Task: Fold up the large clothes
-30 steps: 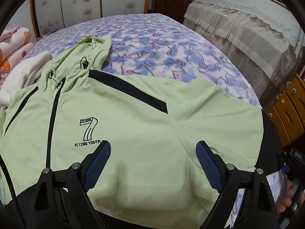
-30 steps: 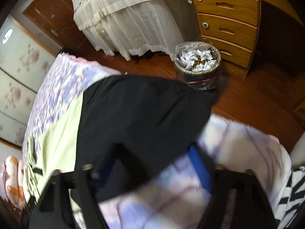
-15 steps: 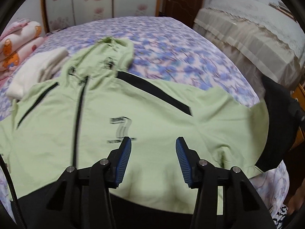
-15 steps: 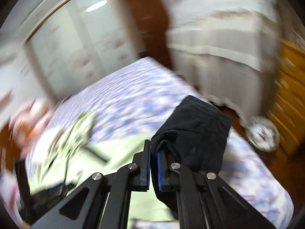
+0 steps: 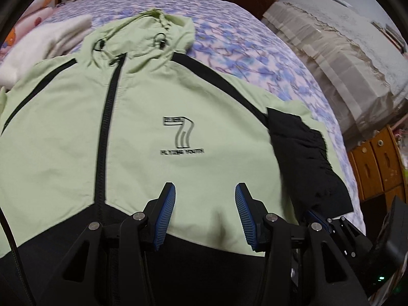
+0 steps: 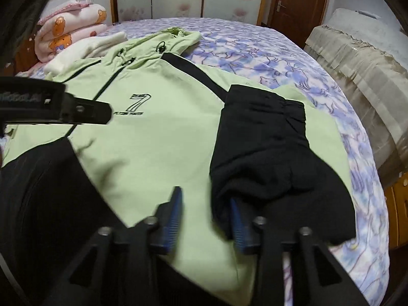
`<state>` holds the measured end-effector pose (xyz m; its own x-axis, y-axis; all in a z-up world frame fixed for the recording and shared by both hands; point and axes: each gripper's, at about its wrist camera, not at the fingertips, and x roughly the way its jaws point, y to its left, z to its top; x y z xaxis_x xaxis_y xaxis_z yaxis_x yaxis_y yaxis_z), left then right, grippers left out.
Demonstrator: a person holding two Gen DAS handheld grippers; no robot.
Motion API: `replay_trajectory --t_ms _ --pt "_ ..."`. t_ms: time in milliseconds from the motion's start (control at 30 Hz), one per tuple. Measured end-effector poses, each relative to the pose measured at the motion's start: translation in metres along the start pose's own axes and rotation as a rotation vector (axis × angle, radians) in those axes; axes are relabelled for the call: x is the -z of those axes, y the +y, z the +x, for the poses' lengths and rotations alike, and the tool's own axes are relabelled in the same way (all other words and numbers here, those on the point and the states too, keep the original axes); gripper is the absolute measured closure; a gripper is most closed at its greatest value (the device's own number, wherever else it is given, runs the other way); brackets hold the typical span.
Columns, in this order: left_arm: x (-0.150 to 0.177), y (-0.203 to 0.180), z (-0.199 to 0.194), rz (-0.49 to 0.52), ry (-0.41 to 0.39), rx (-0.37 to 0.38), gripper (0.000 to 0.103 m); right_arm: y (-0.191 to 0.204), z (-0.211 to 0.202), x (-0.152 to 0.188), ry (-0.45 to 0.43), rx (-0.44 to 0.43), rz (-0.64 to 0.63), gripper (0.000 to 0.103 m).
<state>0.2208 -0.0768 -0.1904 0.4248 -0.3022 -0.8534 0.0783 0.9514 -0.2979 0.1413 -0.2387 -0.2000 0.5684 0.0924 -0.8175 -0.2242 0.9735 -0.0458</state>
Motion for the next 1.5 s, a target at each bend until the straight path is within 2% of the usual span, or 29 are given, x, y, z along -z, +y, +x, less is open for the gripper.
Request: replay_trajectory --t_ms 100,267,400,467,567,667,967,1000,1033,1067,1100,1233,1367,1500 --pt "0.002 -0.013 -0.003 0.043 -0.009 0.02 0.054 -0.01 -0.016 0.005 -0.02 -0.052 0.051 0.058" --pt "0.004 -0.041 -0.006 0.132 -0.023 0.035 0.047 -0.036 -0.044 0.008 -0.057 -0.063 0.168 0.058" --pt "0.009 -0.072 -0.006 0.214 -0.022 0.051 0.041 -0.061 -0.068 0.011 -0.111 -0.013 0.271 0.058" --pt "0.012 -0.087 0.0 0.249 -0.001 0.059 0.028 -0.071 -0.075 0.012 -0.126 -0.004 0.31 0.058" --pt "0.016 -0.105 0.011 0.29 0.034 0.06 0.025 -0.084 -0.079 0.015 -0.132 0.049 0.35 0.058" --pt "0.019 -0.121 0.024 0.326 0.065 0.048 0.025 -0.097 -0.08 0.021 -0.129 0.064 0.395 0.058" --pt "0.015 -0.155 0.061 0.466 0.067 -0.081 0.025 -0.113 -0.079 0.028 -0.114 0.071 0.449 0.058" --pt "0.012 -0.155 0.063 0.468 0.064 -0.077 0.028 -0.113 -0.078 0.027 -0.111 0.077 0.446 0.058" --pt "0.01 -0.154 0.061 0.468 0.054 -0.057 0.054 -0.111 -0.077 0.027 -0.107 0.082 0.442 0.058" --pt "0.007 -0.154 0.058 0.468 0.05 -0.034 0.09 -0.111 -0.077 0.026 -0.105 0.084 0.44 0.058" --pt "0.003 -0.152 0.053 0.467 0.036 -0.04 0.093 -0.11 -0.077 0.025 -0.105 0.082 0.437 0.058" --pt "-0.018 -0.132 0.01 0.429 -0.126 -0.046 0.097 -0.105 -0.077 0.021 -0.106 0.08 0.419 0.058" --pt "-0.043 -0.081 -0.037 0.311 -0.253 -0.08 0.097 -0.099 -0.077 0.014 -0.111 0.079 0.396 0.058" --pt "-0.054 -0.012 -0.059 0.147 -0.277 -0.106 0.097 -0.089 -0.073 0.006 -0.106 0.065 0.37 0.058"
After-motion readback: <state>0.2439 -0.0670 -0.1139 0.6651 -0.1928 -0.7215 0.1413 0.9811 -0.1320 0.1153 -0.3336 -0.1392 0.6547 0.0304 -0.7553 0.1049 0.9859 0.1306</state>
